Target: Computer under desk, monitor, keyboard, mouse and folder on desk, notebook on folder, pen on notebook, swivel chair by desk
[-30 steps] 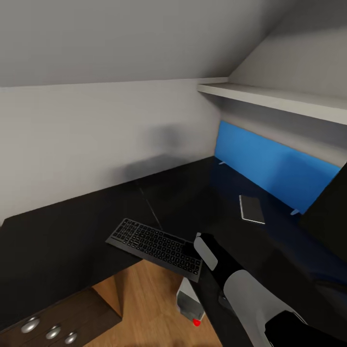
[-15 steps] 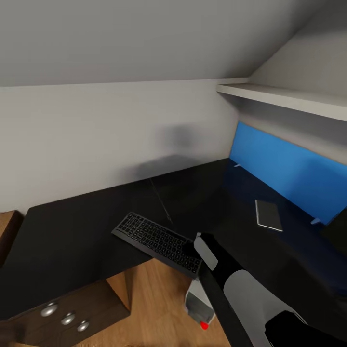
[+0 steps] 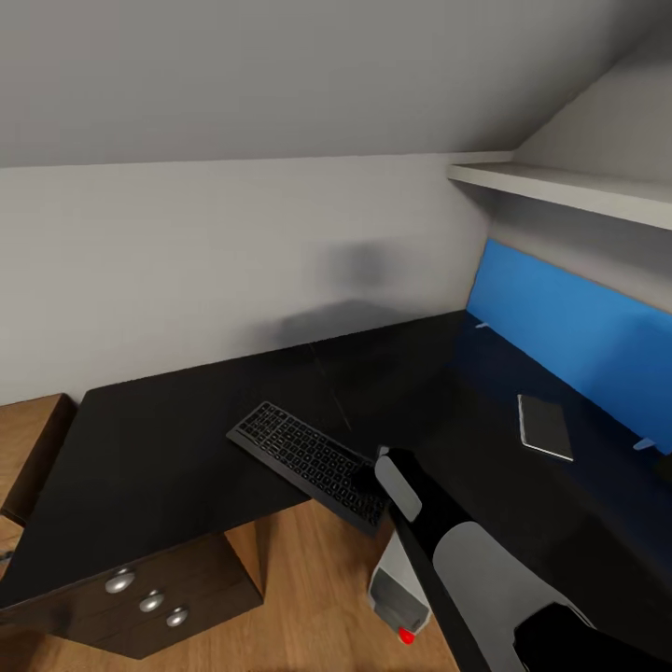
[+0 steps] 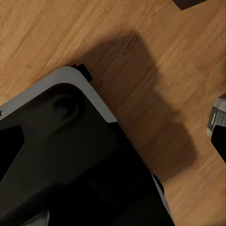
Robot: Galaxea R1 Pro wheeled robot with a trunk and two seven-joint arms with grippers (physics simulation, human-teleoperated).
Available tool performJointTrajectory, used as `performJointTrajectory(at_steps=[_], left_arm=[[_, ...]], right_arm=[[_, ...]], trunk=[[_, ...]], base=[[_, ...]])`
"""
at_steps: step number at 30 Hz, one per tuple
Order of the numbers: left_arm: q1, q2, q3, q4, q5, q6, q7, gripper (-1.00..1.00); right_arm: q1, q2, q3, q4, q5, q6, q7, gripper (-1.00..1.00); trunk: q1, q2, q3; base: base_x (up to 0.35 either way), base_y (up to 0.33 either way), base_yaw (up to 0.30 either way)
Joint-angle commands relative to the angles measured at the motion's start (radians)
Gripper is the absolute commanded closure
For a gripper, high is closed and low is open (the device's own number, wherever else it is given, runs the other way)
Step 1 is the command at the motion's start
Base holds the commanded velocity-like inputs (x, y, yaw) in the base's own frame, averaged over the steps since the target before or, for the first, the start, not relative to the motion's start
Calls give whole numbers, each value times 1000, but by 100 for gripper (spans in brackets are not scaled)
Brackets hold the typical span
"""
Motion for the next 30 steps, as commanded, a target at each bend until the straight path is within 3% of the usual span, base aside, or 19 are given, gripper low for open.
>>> performJointTrajectory(at_steps=[1,19,26,30], left_arm=[[0,1,-2,-3,6,1,7,-100],[0,1,-2,-3,5,0,7,-100],[0,1,-7,-4,4,0,7,-100],[0,2,-10,-4,4,-1,7,-100]], right_arm=[[0,0,3,-9,-9,3,-7,-100],[3,0,27,-50,-3,53,247,-100],[10,0,38,-85,7,50,283,-100],[12,0,39,-98,36,34,284,-100]], trunk=[[0,-1,-1],[0,-1,-1],[0,-1,-1],[0,-1,-1]], base=[[0,0,16],[0,0,3],[0,0,0],[36,0,0]])
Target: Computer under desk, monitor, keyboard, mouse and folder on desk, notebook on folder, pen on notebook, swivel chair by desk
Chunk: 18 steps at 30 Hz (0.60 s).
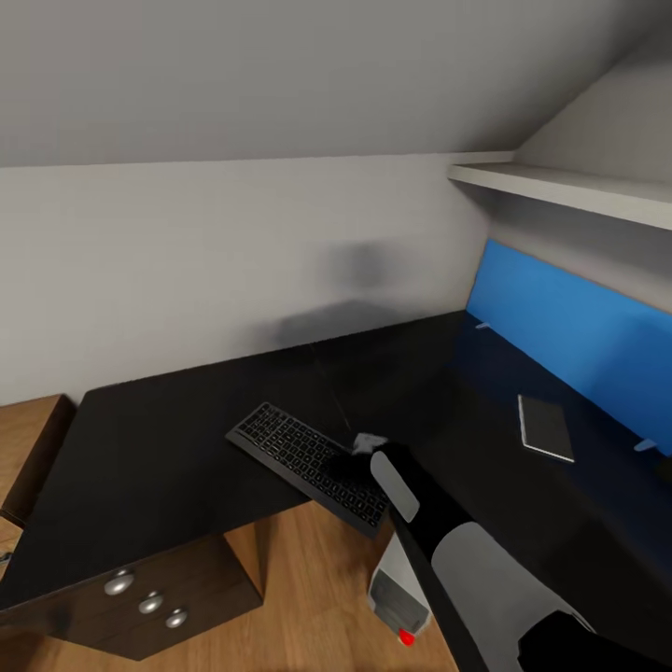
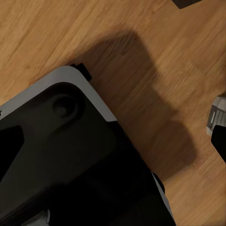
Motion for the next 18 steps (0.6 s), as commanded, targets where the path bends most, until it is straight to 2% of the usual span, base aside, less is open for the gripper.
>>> performJointTrajectory(at_steps=[1,3,7,14,18], left_arm=[[0,1,-3,-3,6,0,7,-100],[0,1,-5,-3,6,0,7,-100],[0,1,-5,-2,6,-2,8,-100],[0,0,-1,18,7,-2,7,-100],[0,0,1,28,7,-2,7,-100]], right_arm=[[-1,0,2,-1,4,-7,-10,-100],[0,-8,1,1,52,-42,-10,-100],[0,-15,-1,6,100,-78,-11,-100],[-8,-25,-12,73,126,-99,-10,-100],[-14,-42,-16,115,131,-105,-6,-100]], trunk=[[0,-1,-1],[0,-1,-1],[0,-1,-1],[0,-1,-1],[0,-1,-1]], base=[[139,0,0],[212,0,0],[143,0,0],[45,0,0],[12,0,0]])
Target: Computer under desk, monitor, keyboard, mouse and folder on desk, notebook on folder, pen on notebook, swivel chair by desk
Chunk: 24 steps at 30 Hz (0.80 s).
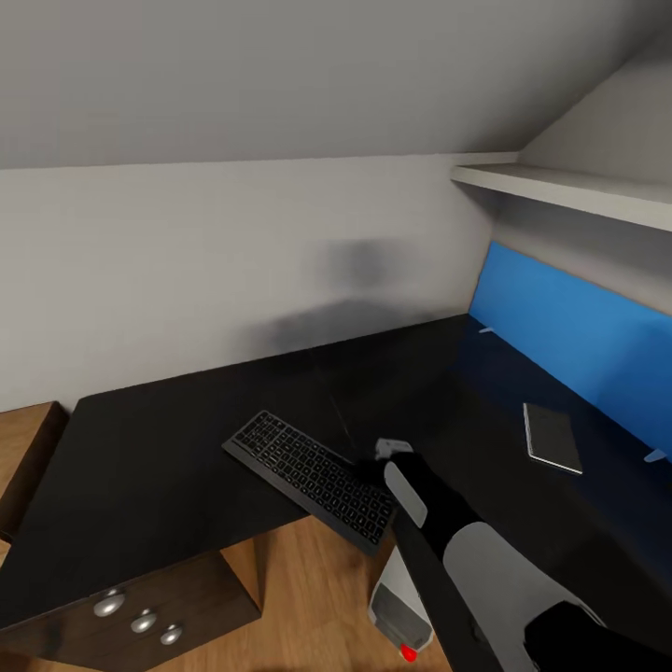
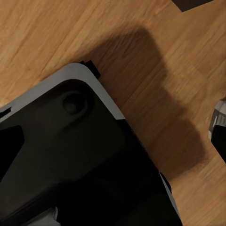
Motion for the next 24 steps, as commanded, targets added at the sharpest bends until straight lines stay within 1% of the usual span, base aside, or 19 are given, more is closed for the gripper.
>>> performJointTrajectory(at_steps=[1,6,9,15,24], left_arm=[[0,1,-2,-1,6,1,7,-100],[0,1,-2,3,5,1,7,-100],[0,1,-5,4,4,0,7,-100],[0,1,-5,4,5,-1,7,-100],[0,1,-3,4,6,-1,7,-100]], right_arm=[[-2,-6,4,4,-10,1,-8,-100],[-7,-23,2,18,-9,-3,-5,-100],[-10,-29,2,26,-9,-4,-4,-100],[-16,-33,2,31,-9,-5,-3,-100],[-21,-32,1,42,-15,-3,-2,-100]], trunk=[[0,-1,-1],[0,-1,-1],[0,-1,-1],[0,-1,-1],[0,-1,-1]], base=[[7,0,0],[18,-1,0],[148,-29,0],[103,-18,0],[21,-4,0]])
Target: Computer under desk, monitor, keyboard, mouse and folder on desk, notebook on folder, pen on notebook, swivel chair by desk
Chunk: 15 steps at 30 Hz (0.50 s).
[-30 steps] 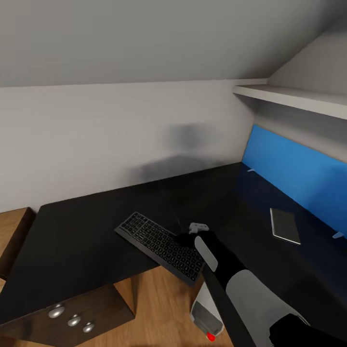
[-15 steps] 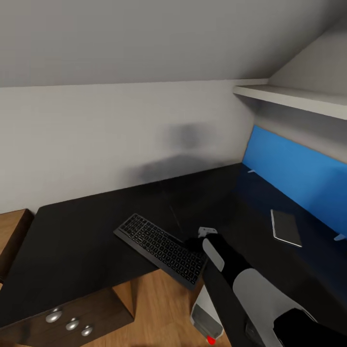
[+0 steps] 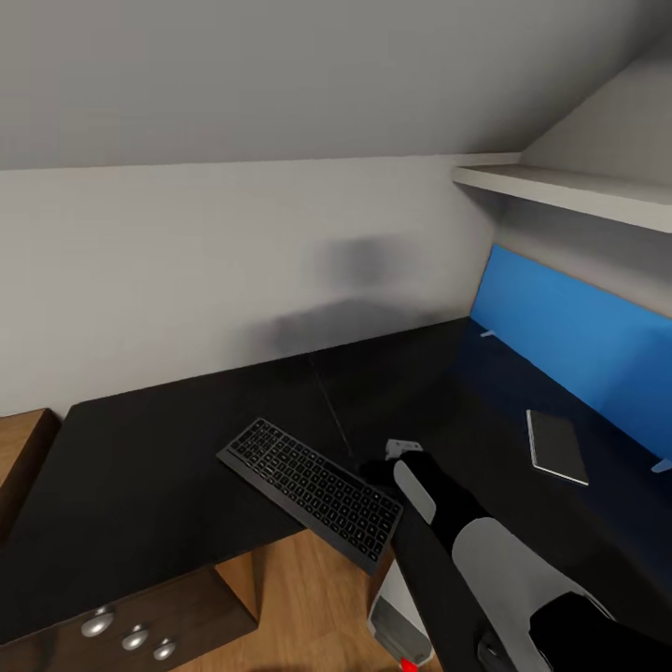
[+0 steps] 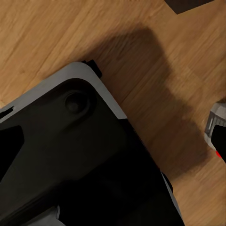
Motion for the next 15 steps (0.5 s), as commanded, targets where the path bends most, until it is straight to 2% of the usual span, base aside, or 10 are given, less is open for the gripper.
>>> performJointTrajectory(at_steps=[1,7,15], left_arm=[[0,1,-2,-3,6,1,7,-100],[0,1,-1,-3,7,1,7,-100],[0,1,-2,-2,6,0,8,-100]], right_arm=[[-4,-1,5,5,-11,3,-9,-100],[-31,2,5,92,-16,2,-8,-100],[-38,5,5,128,-18,4,10,-100]], trunk=[[0,-1,-1],[0,-1,-1],[0,-1,-1]], base=[[6,-1,0],[3,-1,0],[0,0,0]])
